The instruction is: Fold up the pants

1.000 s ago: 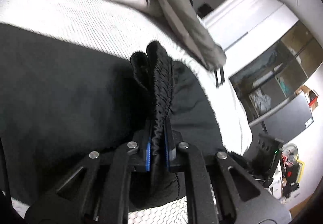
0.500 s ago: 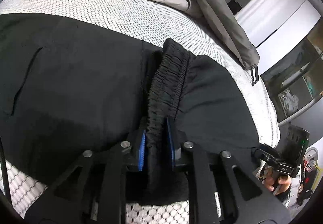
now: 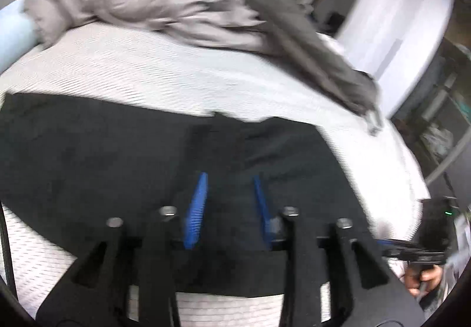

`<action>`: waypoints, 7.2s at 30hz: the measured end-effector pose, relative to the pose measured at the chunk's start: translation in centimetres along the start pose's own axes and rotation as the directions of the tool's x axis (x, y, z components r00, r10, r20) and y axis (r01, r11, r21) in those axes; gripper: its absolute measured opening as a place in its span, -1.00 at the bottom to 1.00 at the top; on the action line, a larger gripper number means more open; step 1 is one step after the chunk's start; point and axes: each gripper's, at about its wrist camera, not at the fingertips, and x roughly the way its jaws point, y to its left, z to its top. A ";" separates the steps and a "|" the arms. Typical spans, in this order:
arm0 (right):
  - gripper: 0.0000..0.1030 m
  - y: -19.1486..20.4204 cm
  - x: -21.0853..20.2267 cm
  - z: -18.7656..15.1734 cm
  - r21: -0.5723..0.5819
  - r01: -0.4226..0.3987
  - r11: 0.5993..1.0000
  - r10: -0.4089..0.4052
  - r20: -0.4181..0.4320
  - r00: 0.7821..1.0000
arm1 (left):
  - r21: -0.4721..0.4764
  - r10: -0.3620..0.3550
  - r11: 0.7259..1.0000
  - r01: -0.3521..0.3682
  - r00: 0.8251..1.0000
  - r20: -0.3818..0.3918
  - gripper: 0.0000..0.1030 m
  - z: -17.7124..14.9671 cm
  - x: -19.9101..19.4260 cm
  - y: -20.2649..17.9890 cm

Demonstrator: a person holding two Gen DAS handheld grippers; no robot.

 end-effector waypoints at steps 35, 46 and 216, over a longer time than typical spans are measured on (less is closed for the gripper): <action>-0.94 -2.5 0.7 -0.7 0.046 -0.014 0.999 0.015 -0.014 1.000 | 0.421 -0.067 0.892 0.165 0.969 -0.237 -0.21 -11.1 6.7 -17.2; -0.62 -3.8 -1.8 -0.2 0.115 -0.038 0.993 0.030 0.065 0.997 | 0.432 -0.057 0.889 0.149 0.974 -0.220 0.00 -12.5 6.3 -19.9; 0.00 5.5 12.3 4.4 -0.332 0.424 0.842 -0.394 0.158 0.906 | 0.419 0.089 0.908 -0.003 0.978 -0.186 0.39 -2.1 6.5 -6.4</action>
